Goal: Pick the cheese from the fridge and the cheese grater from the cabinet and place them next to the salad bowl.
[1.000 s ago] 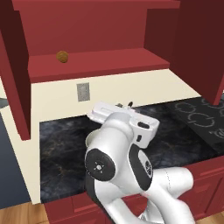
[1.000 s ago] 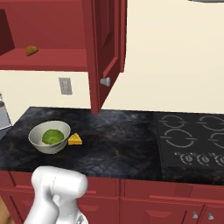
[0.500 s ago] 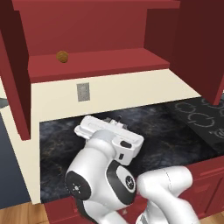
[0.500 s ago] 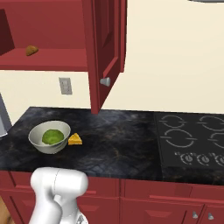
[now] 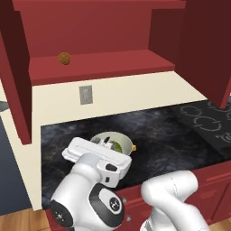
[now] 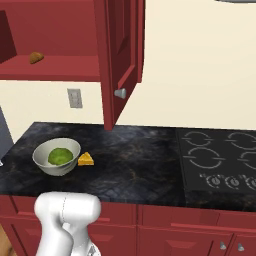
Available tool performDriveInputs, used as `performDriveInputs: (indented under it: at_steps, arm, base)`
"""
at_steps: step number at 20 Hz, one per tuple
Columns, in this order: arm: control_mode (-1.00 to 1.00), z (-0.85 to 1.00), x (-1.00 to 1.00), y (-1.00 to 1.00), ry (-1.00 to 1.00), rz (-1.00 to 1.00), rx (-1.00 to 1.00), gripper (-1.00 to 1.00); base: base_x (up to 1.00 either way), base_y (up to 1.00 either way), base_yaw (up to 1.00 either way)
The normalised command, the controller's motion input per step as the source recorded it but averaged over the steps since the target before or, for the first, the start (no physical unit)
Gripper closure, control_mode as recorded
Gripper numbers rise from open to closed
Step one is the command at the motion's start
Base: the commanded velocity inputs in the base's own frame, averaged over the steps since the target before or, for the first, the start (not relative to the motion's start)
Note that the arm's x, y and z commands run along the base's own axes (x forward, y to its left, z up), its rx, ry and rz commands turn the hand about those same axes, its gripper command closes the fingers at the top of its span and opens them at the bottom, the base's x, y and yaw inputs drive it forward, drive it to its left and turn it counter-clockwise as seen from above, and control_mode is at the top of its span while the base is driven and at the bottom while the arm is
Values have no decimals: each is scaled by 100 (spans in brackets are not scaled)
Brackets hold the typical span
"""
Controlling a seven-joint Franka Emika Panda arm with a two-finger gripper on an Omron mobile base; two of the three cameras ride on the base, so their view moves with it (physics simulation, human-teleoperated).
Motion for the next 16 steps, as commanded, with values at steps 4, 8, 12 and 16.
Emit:
performDriveInputs:
  at_steps: [4, 8, 12, 16]
  arm:
    - [-100, -43, 8, 13, 12, -5, -8, 100]
    - [-100, -38, 21, -11, 10, -6, -10, 100]
    - [-100, -10, 1, 35, 1, -6, -4, 100]
    - [-100, -29, 35, 1, -2, -6, -9, 100]
  base:
    - [0, 0, 0]
    - [0, 0, 0]
    - [0, 0, 0]
    - [0, 0, 0]
